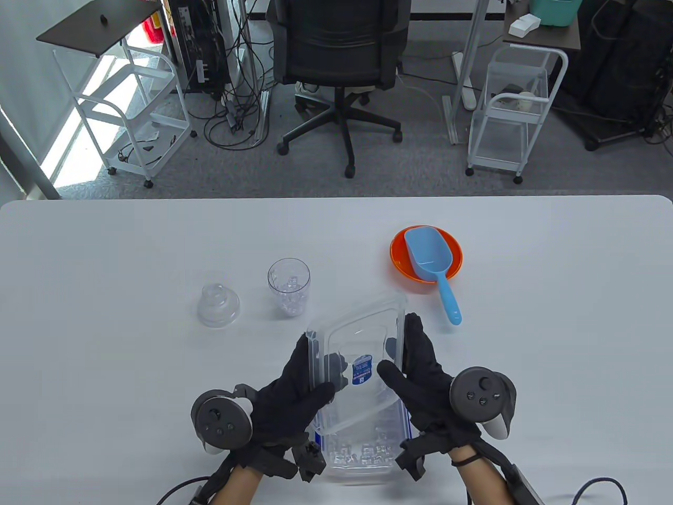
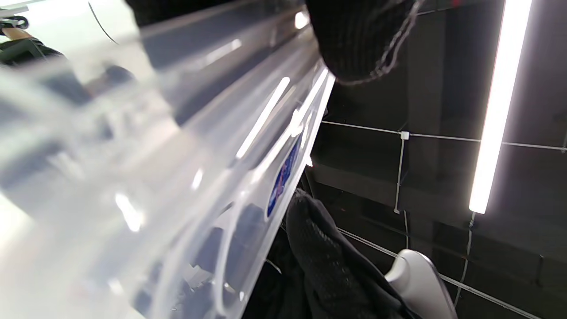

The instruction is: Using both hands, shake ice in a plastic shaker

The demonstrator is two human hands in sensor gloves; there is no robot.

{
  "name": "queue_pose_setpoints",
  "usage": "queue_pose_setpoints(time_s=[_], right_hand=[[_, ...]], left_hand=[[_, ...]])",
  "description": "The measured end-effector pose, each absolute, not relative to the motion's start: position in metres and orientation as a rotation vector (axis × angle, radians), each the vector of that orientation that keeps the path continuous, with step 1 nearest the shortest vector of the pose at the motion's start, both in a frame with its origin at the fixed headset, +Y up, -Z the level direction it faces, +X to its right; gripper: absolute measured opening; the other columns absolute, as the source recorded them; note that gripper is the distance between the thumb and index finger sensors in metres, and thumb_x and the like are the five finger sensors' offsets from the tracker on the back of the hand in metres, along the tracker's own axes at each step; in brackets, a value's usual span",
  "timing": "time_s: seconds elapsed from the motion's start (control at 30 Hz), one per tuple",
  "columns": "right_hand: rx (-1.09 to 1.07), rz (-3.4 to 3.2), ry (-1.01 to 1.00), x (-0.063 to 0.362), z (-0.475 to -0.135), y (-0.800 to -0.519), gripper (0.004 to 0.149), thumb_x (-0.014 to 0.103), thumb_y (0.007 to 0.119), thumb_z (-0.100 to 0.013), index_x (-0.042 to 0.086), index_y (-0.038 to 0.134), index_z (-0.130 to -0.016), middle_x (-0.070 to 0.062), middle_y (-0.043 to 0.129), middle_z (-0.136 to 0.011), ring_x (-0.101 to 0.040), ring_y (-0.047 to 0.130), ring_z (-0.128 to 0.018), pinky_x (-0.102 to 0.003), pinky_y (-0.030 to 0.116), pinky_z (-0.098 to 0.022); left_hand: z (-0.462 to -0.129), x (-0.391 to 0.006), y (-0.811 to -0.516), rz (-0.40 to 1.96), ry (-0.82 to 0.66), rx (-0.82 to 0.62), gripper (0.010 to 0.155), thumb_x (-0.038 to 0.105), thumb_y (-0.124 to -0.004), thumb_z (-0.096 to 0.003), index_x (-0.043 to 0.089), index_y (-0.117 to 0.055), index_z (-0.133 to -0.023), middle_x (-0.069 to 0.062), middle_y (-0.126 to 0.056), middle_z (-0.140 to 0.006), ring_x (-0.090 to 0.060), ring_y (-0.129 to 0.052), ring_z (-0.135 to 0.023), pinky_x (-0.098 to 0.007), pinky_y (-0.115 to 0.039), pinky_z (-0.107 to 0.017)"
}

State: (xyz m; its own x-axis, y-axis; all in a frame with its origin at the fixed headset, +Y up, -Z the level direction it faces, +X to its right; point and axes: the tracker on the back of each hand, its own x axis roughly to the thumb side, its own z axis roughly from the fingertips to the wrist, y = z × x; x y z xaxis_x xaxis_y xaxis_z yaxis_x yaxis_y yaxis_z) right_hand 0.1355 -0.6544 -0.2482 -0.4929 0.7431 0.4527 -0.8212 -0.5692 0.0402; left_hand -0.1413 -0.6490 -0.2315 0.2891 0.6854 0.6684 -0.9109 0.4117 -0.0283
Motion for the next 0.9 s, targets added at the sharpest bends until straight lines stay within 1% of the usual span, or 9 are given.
queue_pose_setpoints(time_s=[0.07,0.17,0.2,0.3,0.4,0.47,0.53,0.67,0.9], right_hand=[[0.522,2.149,-0.25,0.135,-0.246,-0.652,0.077,0.036,0.066,-0.06,0.007,0.015,-0.11,-0.029,0.038,-0.11,-0.04,0.079,-0.081,-0.05,0.08,-0.052],[0.513,2.224,-0.252,0.135,-0.245,-0.649,0.077,0.035,0.068,-0.059,0.004,0.019,-0.11,-0.029,0.042,-0.108,-0.037,0.083,-0.078,-0.045,0.084,-0.047],[0.512,2.229,-0.244,0.135,-0.246,-0.649,0.077,0.035,0.068,-0.059,0.003,0.02,-0.11,-0.029,0.044,-0.107,-0.037,0.083,-0.077,-0.044,0.084,-0.046],[0.501,2.28,-0.165,0.131,-0.246,-0.652,0.077,0.034,0.068,-0.059,-0.001,0.023,-0.11,-0.031,0.047,-0.105,-0.037,0.084,-0.074,-0.043,0.085,-0.043],[0.453,2.378,-0.047,0.128,-0.247,-0.655,0.077,0.034,0.069,-0.058,-0.006,0.026,-0.109,-0.035,0.052,-0.101,-0.036,0.087,-0.07,-0.039,0.087,-0.039],[0.406,2.433,0.055,0.126,-0.248,-0.658,0.079,0.035,0.069,-0.058,-0.01,0.027,-0.108,-0.037,0.054,-0.099,-0.036,0.088,-0.068,-0.038,0.087,-0.037],[0.36,2.466,0.166,0.125,-0.249,-0.663,0.081,0.036,0.068,-0.058,-0.013,0.026,-0.107,-0.039,0.052,-0.099,-0.039,0.087,-0.069,-0.039,0.086,-0.038],[0.319,2.508,0.277,0.123,-0.254,-0.676,0.082,0.035,0.069,-0.058,-0.018,0.028,-0.105,-0.043,0.055,-0.096,-0.039,0.09,-0.065,-0.036,0.087,-0.034],[0.279,2.66,0.284,0.117,-0.255,-0.677,0.078,0.033,0.072,-0.057,-0.018,0.037,-0.105,-0.042,0.063,-0.093,-0.036,0.092,-0.061,-0.031,0.086,-0.031]], left_hand=[[-0.232,-0.143,-0.648,1.025,-0.673,0.428,0.076,0.035,-0.071,-0.0593,0.001,-0.029,-0.113,-0.024,-0.079,-0.099,-0.028,-0.106,-0.065,-0.025,-0.094,-0.039],[-0.232,-0.149,-0.643,0.744,-0.617,0.519,0.08,0.044,-0.07,-0.0587,-0.007,-0.037,-0.111,-0.032,-0.074,-0.1,-0.034,-0.102,-0.065,-0.026,-0.091,-0.035],[-0.233,-0.151,-0.643,0.658,-0.578,0.508,0.082,0.047,-0.068,-0.0589,-0.007,-0.038,-0.112,-0.033,-0.071,-0.102,-0.035,-0.101,-0.067,-0.026,-0.09,-0.036],[-0.238,-0.153,-0.648,0.495,-0.502,0.348,0.085,0.055,-0.062,-0.0606,-0.007,-0.037,-0.114,-0.042,-0.052,-0.108,-0.044,-0.092,-0.077,-0.031,-0.087,-0.045],[-0.248,-0.152,-0.663,0.498,-0.468,0.236,0.086,0.056,-0.062,-0.0601,-0.01,-0.044,-0.113,-0.051,-0.041,-0.105,-0.053,-0.088,-0.076,-0.035,-0.087,-0.045],[-0.257,-0.15,-0.675,0.524,-0.469,0.112,0.087,0.057,-0.06,-0.0604,-0.011,-0.043,-0.113,-0.051,-0.036,-0.106,-0.054,-0.085,-0.079,-0.036,-0.085,-0.047],[-0.264,-0.149,-0.693,0.589,-0.46,0.013,0.086,0.058,-0.058,-0.061,-0.008,-0.04,-0.113,-0.049,-0.033,-0.108,-0.05,-0.083,-0.084,-0.032,-0.085,-0.052],[-0.277,-0.149,-0.721,0.809,-0.429,-0.087,0.085,0.056,-0.06,-0.0618,-0.008,-0.039,-0.114,-0.048,-0.028,-0.109,-0.055,-0.074,-0.088,-0.039,-0.08,-0.056],[-0.281,-0.141,-0.733,0.649,-0.424,-0.163,0.085,0.057,-0.058,-0.0624,-0.01,-0.044,-0.113,-0.05,-0.034,-0.107,-0.057,-0.075,-0.086,-0.04,-0.082,-0.055]])
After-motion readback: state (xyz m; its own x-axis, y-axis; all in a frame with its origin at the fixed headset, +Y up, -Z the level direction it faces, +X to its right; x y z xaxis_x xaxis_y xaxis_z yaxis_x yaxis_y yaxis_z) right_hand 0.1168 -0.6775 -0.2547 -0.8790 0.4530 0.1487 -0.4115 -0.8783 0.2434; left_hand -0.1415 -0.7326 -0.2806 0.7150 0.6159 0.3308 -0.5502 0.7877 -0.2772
